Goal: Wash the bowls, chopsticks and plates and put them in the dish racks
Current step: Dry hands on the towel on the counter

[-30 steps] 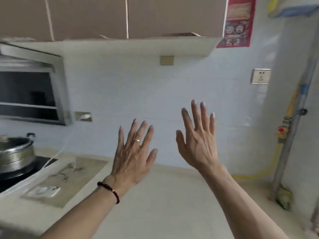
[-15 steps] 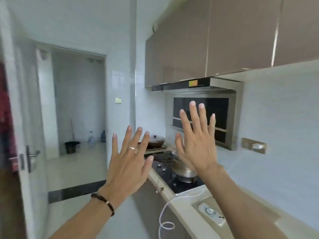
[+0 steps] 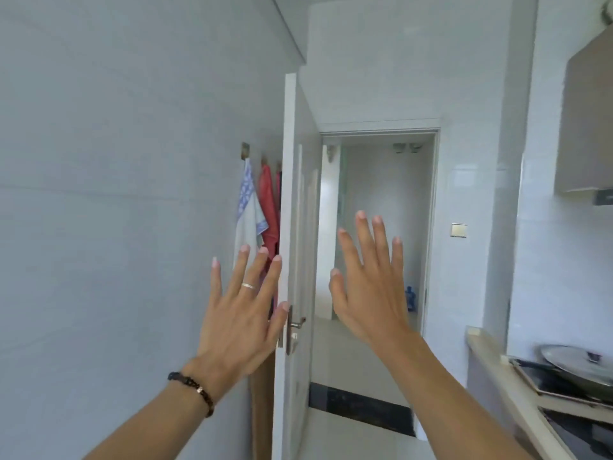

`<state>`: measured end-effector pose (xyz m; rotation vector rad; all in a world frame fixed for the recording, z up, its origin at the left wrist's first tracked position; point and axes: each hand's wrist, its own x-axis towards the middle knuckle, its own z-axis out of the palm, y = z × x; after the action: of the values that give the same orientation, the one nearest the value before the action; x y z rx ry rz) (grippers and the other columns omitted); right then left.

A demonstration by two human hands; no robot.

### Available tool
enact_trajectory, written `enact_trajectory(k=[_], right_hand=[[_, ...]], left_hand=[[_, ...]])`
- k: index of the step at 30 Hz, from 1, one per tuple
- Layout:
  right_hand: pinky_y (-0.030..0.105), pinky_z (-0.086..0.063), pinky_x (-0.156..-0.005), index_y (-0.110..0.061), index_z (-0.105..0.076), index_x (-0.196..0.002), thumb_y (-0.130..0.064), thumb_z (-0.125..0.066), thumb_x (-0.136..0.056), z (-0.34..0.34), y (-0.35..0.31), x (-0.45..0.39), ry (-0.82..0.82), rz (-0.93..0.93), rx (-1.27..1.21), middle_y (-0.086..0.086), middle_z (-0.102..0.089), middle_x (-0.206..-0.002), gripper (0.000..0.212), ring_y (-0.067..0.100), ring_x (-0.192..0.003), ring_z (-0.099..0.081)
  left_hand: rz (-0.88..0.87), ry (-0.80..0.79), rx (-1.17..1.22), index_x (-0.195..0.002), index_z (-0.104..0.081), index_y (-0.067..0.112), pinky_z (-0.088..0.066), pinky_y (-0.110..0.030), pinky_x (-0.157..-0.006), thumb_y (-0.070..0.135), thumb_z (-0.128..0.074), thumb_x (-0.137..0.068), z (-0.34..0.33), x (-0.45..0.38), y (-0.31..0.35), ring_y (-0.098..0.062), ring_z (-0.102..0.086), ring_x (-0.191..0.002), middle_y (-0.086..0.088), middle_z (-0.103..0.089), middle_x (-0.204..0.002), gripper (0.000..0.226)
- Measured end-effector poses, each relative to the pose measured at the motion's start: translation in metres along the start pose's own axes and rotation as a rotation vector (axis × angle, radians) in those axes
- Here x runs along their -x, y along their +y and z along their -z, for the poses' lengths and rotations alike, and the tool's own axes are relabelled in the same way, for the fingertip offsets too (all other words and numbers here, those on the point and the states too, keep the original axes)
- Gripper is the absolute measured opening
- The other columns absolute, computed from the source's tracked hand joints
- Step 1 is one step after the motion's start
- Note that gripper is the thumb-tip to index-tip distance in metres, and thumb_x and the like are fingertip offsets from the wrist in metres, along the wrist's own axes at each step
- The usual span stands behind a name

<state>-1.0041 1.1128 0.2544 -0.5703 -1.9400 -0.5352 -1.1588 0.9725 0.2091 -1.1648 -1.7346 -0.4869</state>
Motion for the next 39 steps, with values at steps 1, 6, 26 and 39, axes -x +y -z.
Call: enact_trajectory(k=[1, 6, 26, 39], right_hand=[[0.051, -0.001, -0.122, -0.013, -0.042, -0.149, -0.033, -0.041, -0.093, -0.025, -0.005, -0.012, 0.001, 0.006, -0.023, 0.014, -0.017, -0.165, 0.060, 0.032, -0.153, -0.009], [0.059, -0.021, -0.119, -0.012, -0.043, -0.147, -0.035, -0.030, -0.092, -0.144, -0.026, -0.074, -0.001, 0.059, -0.168, 0.016, -0.023, -0.163, 0.061, 0.034, -0.152, -0.016], [0.040, -0.016, -0.123, -0.034, -0.028, -0.155, -0.024, -0.047, -0.103, -0.605, -0.050, -0.367, -0.205, 0.073, -0.563, 0.017, 0.000, -0.167, 0.057, 0.034, -0.154, -0.008], [0.040, -0.044, -0.102, -0.012, -0.056, -0.137, -0.010, -0.045, -0.095, -0.722, -0.084, -0.519, -0.438, -0.116, -0.878, 0.016, -0.047, -0.144, 0.043, 0.038, -0.128, -0.050]], left_hand=[[0.013, 0.003, -0.033, -0.155, -0.033, 0.013, -0.007, -0.061, -0.119, 0.048, -0.028, -0.103, -0.016, -0.006, -0.014, -0.033, -0.018, -0.151, -0.013, -0.036, -0.159, 0.063], [0.058, 0.018, -0.124, -0.150, -0.040, 0.011, -0.014, -0.063, -0.116, 0.046, -0.031, -0.100, -0.103, -0.048, -0.079, -0.038, -0.031, -0.147, -0.016, -0.045, -0.152, 0.062], [0.149, 0.040, -0.440, -0.143, -0.053, 0.010, -0.019, -0.062, -0.111, 0.046, -0.032, -0.097, -0.438, -0.275, -0.289, -0.039, -0.041, -0.142, -0.016, -0.055, -0.144, 0.062], [0.109, 0.059, -0.632, -0.138, -0.058, 0.010, -0.018, -0.062, -0.112, 0.044, -0.036, -0.093, -0.500, -0.364, -0.358, -0.038, -0.045, -0.139, -0.015, -0.057, -0.142, 0.061]])
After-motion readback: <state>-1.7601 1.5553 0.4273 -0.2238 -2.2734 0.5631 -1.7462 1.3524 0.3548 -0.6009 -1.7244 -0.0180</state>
